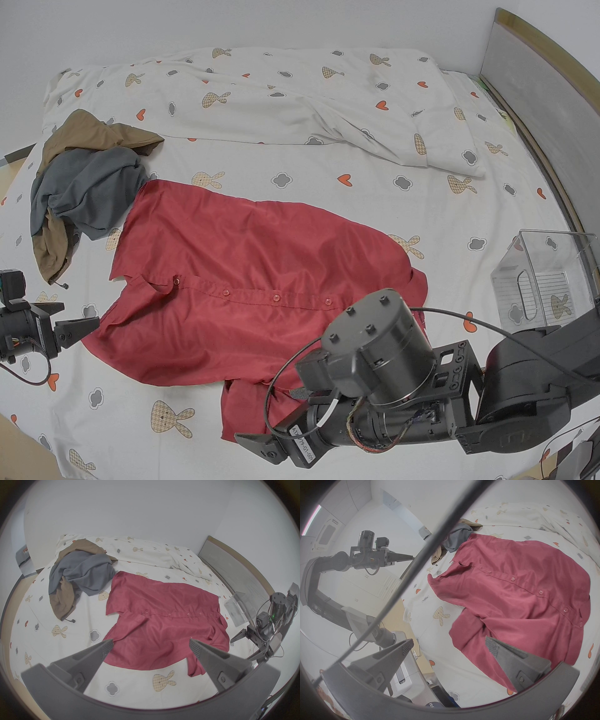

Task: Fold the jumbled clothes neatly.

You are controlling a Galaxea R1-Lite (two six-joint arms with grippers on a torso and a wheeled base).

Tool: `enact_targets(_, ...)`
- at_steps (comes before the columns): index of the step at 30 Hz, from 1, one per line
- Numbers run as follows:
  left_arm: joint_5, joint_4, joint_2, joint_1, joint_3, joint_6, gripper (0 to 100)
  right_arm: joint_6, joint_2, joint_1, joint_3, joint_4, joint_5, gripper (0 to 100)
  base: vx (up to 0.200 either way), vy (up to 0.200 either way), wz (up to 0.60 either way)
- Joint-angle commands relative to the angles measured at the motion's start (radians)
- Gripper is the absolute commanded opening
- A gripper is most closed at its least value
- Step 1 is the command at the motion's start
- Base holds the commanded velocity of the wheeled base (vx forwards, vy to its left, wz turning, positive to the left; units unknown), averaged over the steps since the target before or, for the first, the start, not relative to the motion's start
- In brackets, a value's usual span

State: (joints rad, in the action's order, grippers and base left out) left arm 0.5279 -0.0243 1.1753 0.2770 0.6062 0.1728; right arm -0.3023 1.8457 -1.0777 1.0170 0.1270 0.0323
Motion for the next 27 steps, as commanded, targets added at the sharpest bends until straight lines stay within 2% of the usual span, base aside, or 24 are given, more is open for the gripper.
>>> enact_targets(1,0.000,0.000,0.000,0.001,-0.003,0.001,100,-0.001,0.009,-0.001,-0.002,-0.001,-0.002,100,0.000,0.000,0.00)
enact_targets(6,0.000,0.000,0.001,0.001,-0.005,0.001,100,-0.006,0.015,-0.002,0.012,-0.040,-0.057,100,0.000,0.000,0.00)
enact_targets(9,0.000,0.000,0.001,0.001,-0.006,0.007,100,-0.006,0.038,-0.007,0.040,-0.087,-0.163,100,0.000,0.000,0.00)
enact_targets(13,0.000,0.000,0.004,0.001,-0.011,0.022,100,-0.008,0.038,-0.019,0.041,-0.122,-0.212,100,-0.200,0.000,0.00)
enact_targets(15,0.000,0.000,0.004,0.001,-0.013,0.024,100,-0.014,0.044,-0.036,0.043,-0.187,-0.253,100,-0.200,0.000,0.00)
enact_targets(18,0.000,0.000,0.006,-0.001,-0.013,0.024,100,-0.055,0.069,-0.051,0.052,-0.213,-0.278,100,-0.200,0.000,0.00)
enact_targets(19,0.000,-0.002,0.006,-0.001,-0.014,0.024,100,-0.104,0.095,-0.061,0.074,-0.222,-0.298,100,0.000,0.000,0.00)
enact_targets(21,0.000,-0.002,0.006,-0.001,-0.017,0.024,100,-0.138,0.124,-0.062,0.097,-0.237,-0.324,100,0.000,0.000,0.00)
enact_targets(27,0.001,-0.046,0.007,-0.001,-0.037,0.024,100,-0.146,0.187,-0.061,0.167,-0.271,-0.335,100,0.000,0.000,0.00)
